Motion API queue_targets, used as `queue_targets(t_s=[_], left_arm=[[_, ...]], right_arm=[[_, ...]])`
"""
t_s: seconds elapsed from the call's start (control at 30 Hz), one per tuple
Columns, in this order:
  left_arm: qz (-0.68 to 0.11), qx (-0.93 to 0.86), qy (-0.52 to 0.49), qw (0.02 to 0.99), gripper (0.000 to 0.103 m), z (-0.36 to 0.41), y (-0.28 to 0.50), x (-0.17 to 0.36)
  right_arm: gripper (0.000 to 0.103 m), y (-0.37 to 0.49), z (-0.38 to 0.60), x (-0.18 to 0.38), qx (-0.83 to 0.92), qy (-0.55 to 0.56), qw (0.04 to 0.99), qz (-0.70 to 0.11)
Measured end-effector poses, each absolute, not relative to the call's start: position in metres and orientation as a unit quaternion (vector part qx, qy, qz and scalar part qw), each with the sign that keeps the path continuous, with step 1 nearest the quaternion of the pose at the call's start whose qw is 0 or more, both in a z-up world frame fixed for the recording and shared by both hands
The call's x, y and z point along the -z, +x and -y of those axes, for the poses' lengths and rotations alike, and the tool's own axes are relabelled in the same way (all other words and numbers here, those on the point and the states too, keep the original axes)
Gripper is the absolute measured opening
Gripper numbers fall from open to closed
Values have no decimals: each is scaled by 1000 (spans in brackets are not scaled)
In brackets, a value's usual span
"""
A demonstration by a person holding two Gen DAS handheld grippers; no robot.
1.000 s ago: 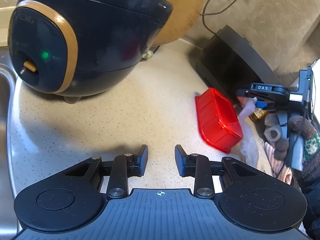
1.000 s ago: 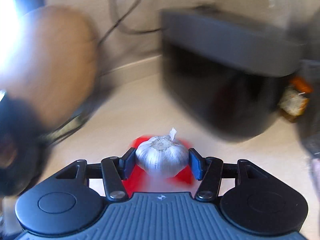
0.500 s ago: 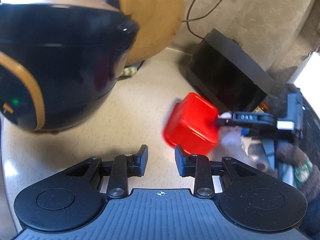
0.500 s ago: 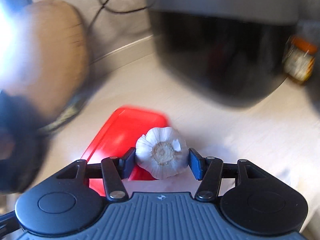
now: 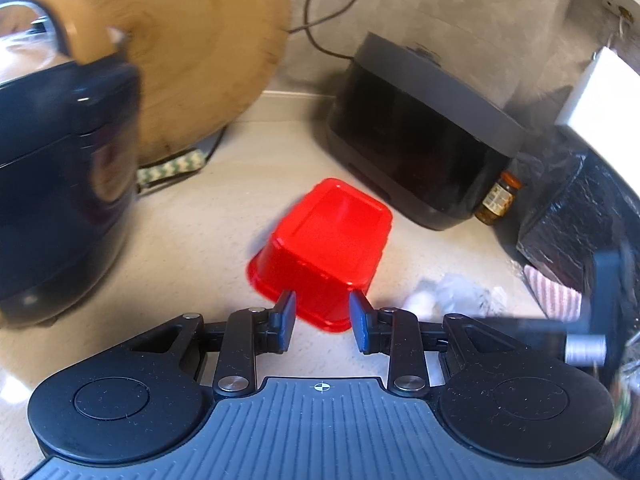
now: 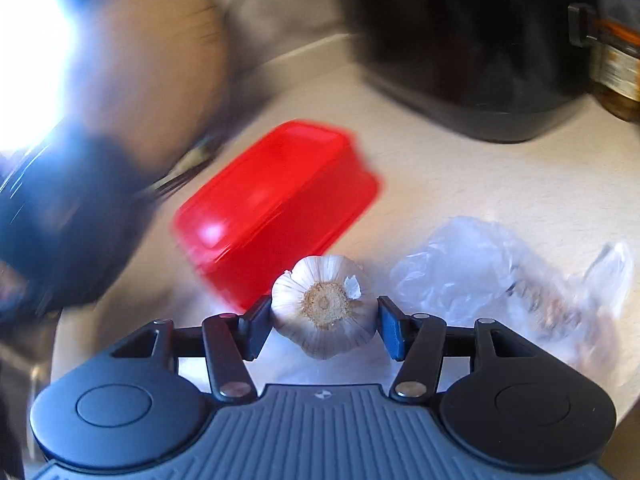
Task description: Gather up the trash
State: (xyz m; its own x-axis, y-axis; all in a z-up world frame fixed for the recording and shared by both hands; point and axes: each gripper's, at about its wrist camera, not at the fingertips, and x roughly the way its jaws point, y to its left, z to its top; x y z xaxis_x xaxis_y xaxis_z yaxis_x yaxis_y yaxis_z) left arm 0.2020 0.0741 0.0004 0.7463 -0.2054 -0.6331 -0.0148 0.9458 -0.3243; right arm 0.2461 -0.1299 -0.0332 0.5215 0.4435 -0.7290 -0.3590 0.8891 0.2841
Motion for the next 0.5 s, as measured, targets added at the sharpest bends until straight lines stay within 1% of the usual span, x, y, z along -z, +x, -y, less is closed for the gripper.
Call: queue_targets(t_s=[0.13, 0.27, 0.33, 0.4, 0.5], left_arm=[[-359, 48, -154, 919, 33, -68, 209, 4], [-367, 47, -153, 916, 33, -64, 214, 7], [-370, 52, -151, 915, 33, -59, 215, 9], [-374, 63, -148, 913, 33, -54, 216, 12], [-379, 76, -141, 912, 33, -44, 219, 15]], right_arm=[[57, 221, 107, 38, -244, 17, 883, -400], [59, 205, 107, 21, -248, 14, 903, -351], [63, 208, 117, 8, -232, 12, 916, -326], [64, 209, 137, 2, -198, 20, 929, -312], [64, 213, 170, 1, -136, 34, 939, -315]])
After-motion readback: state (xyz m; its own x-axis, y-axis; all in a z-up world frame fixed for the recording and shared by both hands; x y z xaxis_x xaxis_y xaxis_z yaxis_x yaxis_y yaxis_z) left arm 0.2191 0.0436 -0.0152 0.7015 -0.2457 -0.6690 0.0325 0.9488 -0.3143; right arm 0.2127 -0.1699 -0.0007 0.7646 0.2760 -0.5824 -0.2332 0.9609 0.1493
